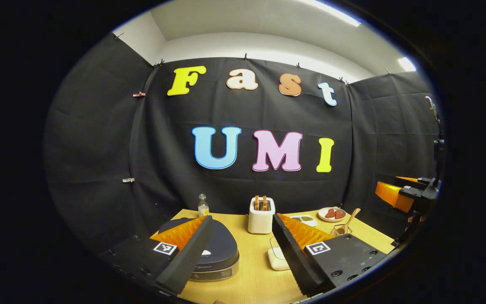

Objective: Close the left gripper, press the button to open the rice cooker; take a wooden spoon from the chopstick holder with the right hand, scoop a spoonful of rice and pour it into the rice cooker, then put the wooden spoon back into the chopstick holder.

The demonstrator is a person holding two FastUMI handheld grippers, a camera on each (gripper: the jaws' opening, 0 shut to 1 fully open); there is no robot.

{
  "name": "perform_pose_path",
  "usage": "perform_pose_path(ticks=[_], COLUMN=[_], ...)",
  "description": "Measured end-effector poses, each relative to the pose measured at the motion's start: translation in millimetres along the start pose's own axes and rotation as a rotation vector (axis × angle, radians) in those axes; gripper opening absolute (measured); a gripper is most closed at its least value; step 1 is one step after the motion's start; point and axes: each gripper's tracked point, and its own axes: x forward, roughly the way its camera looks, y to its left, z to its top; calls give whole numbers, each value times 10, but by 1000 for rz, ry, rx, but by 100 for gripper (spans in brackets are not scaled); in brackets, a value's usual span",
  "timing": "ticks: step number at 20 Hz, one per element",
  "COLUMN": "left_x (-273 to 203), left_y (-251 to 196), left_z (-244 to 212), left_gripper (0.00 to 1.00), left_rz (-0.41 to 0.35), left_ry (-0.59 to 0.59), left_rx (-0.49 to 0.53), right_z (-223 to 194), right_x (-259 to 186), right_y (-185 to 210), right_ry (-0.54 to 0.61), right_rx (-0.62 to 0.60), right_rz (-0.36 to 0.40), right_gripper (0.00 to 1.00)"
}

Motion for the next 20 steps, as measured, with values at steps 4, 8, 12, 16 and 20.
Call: perform_pose_path(ticks=[4,8,12,16,20], left_x=[133,233,337,380,411], left_y=[30,74,291,591,811], left_z=[-3,-1,-99,-274,-457], left_gripper=[92,70,48,18,6], left_rz=[30,41,83,153,179], left_ry=[30,70,124,191,254], left_rx=[-7,-21,-36,-78,-95], right_z=[-70,-160,-244,-333,-501], right_x=[154,317,473,549,575], right_y=[-47,-56,-30,-23,-30], right_ry=[12,33,46,60,93], right_rx=[-5,-3,6,6,3], right_rz=[25,62,95,123,144], right_gripper=[98,98,98,98,98])
